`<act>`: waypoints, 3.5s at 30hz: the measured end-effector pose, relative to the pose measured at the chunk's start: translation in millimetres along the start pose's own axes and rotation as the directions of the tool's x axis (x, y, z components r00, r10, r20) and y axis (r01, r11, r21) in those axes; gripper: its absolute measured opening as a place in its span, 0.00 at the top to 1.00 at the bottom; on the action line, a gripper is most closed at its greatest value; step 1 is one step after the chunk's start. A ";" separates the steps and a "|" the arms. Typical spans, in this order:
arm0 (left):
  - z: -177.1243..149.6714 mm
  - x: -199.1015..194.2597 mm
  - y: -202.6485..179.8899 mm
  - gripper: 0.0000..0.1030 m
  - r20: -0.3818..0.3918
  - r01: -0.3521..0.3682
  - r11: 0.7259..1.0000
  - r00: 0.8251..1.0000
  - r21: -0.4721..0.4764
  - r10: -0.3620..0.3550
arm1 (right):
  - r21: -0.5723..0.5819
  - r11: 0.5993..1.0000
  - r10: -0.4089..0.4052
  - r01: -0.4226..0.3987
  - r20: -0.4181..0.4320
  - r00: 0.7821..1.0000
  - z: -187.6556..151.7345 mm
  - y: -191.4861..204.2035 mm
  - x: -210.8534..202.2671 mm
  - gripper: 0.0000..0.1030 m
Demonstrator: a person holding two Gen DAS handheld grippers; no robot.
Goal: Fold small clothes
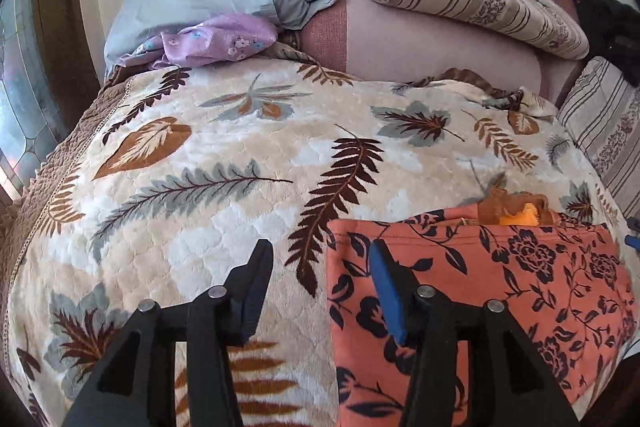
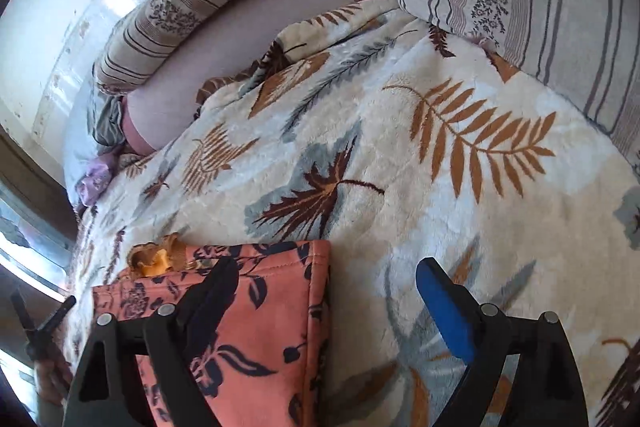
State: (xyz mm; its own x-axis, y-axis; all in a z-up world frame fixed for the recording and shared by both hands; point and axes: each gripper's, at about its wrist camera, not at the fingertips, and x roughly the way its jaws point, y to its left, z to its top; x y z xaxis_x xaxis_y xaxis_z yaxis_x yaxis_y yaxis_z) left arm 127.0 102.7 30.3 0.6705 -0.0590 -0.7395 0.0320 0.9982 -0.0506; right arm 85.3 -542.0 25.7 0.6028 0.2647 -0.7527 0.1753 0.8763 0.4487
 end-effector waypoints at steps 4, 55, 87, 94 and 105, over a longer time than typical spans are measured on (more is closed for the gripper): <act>-23.6 -22.5 -8.1 0.48 -0.014 0.008 0.999 1.000 0.031 -0.007 | -0.022 1.000 0.004 -0.005 -0.046 0.999 -12.4 8.8 -2.2 0.12; -127.8 -10.1 -180.8 0.20 -0.183 0.108 0.980 0.980 0.168 -0.077 | 0.390 0.896 0.204 -0.214 0.068 0.977 -127.5 -43.4 -85.7 0.23; -132.0 -67.0 -5.2 0.40 -0.205 0.008 0.934 0.975 -0.356 -0.086 | 0.042 0.985 0.167 -0.167 0.015 0.986 -90.0 92.7 -76.9 0.20; -95.7 -67.1 -13.9 0.40 -0.150 0.058 0.953 0.983 -0.296 -0.106 | 0.180 0.946 0.296 -0.270 -0.136 0.945 -139.6 92.8 -33.3 0.20; -82.4 -5.5 -19.7 0.37 -0.273 -0.039 0.974 0.962 -0.222 -0.024 | 0.264 0.929 0.312 -0.258 -0.188 0.931 -113.8 56.5 -11.1 0.20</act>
State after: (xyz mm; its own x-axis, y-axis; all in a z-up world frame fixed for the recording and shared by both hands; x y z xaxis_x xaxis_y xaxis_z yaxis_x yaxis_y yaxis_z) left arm 61.7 82.5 -19.9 0.4421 -0.0833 -0.8931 -0.1590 0.9726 -0.1694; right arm -0.1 -449.6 4.5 0.4701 0.5957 -0.6513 0.2129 0.6396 0.7386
